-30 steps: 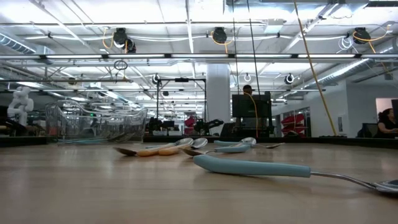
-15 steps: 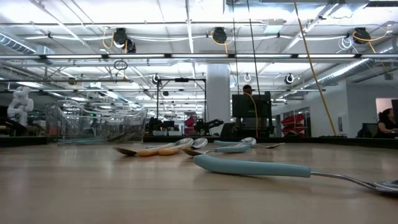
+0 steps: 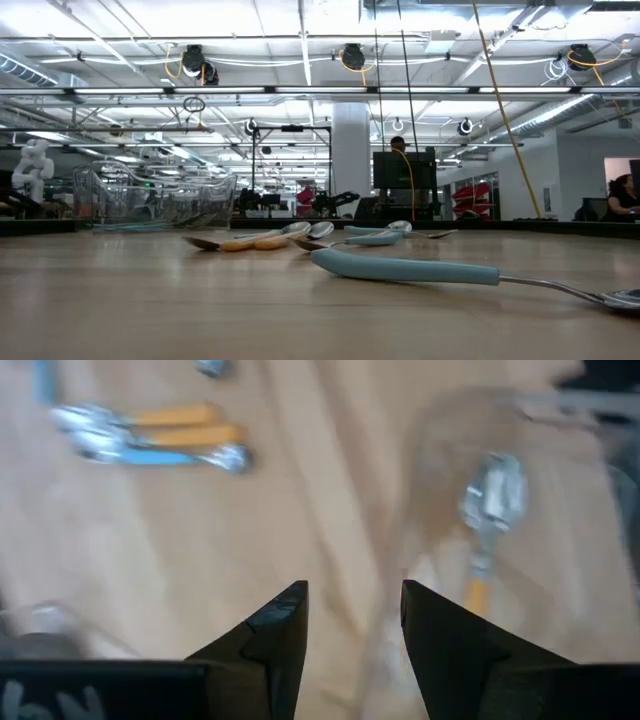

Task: Sort silverware by color (type)
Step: Put the yellow spoon into the bottom left transparent bin

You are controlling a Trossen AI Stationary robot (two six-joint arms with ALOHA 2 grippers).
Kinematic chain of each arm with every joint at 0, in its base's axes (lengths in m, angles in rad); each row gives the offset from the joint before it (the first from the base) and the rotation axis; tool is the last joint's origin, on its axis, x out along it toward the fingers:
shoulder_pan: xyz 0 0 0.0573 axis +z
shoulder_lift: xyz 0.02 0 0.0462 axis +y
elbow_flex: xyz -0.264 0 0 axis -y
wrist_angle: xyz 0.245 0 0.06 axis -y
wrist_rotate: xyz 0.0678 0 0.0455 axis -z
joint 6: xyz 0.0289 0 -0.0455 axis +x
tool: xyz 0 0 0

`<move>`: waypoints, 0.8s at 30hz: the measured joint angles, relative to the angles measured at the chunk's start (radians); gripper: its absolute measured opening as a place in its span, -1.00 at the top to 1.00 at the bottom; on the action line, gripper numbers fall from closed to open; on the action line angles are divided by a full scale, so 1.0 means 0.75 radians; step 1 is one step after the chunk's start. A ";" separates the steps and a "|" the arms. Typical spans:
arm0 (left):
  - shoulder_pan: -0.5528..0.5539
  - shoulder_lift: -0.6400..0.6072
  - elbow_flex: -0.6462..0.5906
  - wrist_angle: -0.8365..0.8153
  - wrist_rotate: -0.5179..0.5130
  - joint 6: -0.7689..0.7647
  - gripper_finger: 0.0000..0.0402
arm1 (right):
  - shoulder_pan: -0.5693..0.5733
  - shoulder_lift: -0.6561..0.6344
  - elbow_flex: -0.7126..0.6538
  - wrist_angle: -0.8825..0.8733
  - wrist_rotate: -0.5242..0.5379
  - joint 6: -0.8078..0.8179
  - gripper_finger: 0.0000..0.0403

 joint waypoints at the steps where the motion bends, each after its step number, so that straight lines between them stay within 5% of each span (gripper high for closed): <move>1: 0.020 0.000 0.027 -0.021 -0.031 0.003 0.20 | 0.000 0.003 0.000 0.000 0.000 0.002 1.00; 12: 0.306 -0.001 0.111 0.047 -0.369 -0.023 0.20 | 0.001 0.042 0.000 -0.010 -0.008 0.240 1.00; 24: 0.653 -0.001 0.111 0.700 -0.430 -0.152 0.20 | -0.023 0.042 0.000 -0.208 -0.013 0.213 1.00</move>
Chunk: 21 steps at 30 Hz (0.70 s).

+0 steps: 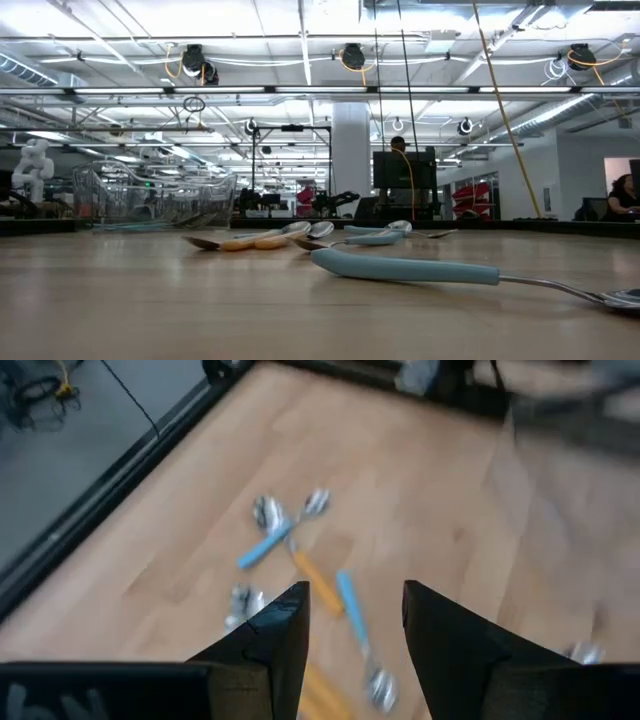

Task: Sort silverware by color (type)
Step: Put the yellow spoon into the bottom left transparent bin

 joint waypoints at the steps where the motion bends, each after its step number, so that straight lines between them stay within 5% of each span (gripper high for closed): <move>1: 0.023 0.000 0.000 0.032 0.000 -0.018 0.20 | -0.004 0.000 0.000 -0.025 0.000 0.000 1.00; 13: 0.120 0.017 0.002 0.058 0.001 -0.175 0.20 | -0.020 -0.003 0.000 -0.278 -0.002 -0.277 1.00; 21: 0.136 0.152 0.001 0.053 0.009 -0.343 0.20 | -0.049 -0.006 0.000 -0.454 0.000 -0.737 1.00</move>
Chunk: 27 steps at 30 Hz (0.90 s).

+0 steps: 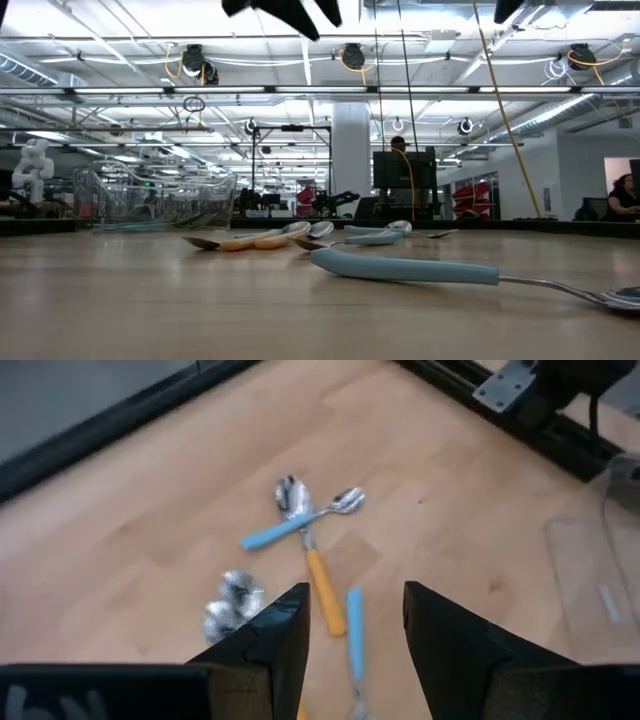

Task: Sort silverware by color (type)
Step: Put the yellow spoon into the bottom left transparent bin

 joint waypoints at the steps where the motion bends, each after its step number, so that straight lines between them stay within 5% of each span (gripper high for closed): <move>1: 0.002 0.020 0.001 0.010 0.003 -0.035 0.20 | 0.000 -0.001 0.000 -0.020 0.000 -0.029 1.00; 11: 0.012 0.143 0.000 0.229 0.132 -0.358 0.20 | 0.002 -0.117 0.000 -0.126 -0.001 -0.198 1.00; 27: 0.130 0.155 0.008 0.290 0.233 -0.324 0.20 | 0.003 -0.508 0.000 -0.074 0.046 0.199 1.00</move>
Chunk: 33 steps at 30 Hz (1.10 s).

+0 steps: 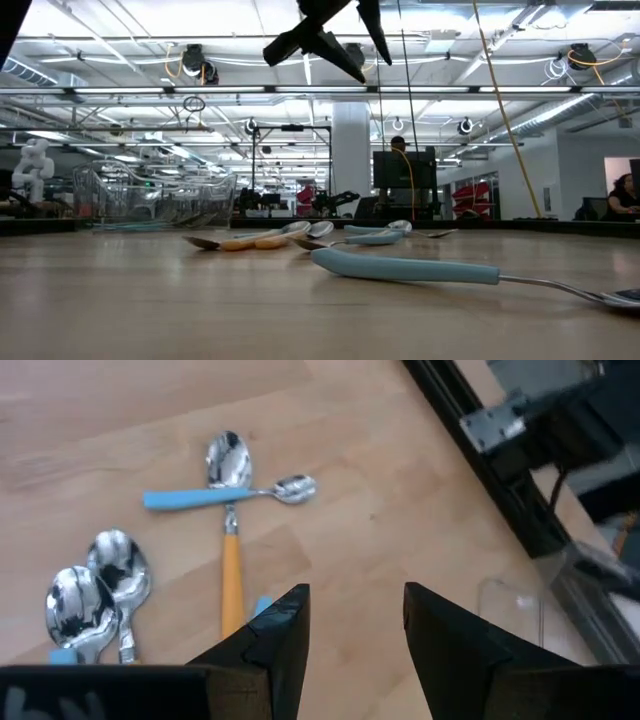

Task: Sort silverware by color (type)
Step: Put the yellow spoon into the bottom left transparent bin

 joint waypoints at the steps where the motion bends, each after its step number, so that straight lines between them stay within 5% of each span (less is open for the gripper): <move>1: 0.004 0.000 0.004 0.000 0.025 0.022 0.20 | 0.000 -0.005 0.000 -0.001 0.006 0.020 1.00; 15: 0.080 -0.001 0.010 -0.065 0.266 0.203 0.20 | 0.000 0.055 0.000 -0.001 0.134 0.292 1.00; 33: 0.084 0.005 0.010 -0.616 0.400 -0.019 0.20 | 0.001 0.354 -0.001 -0.002 0.056 0.701 1.00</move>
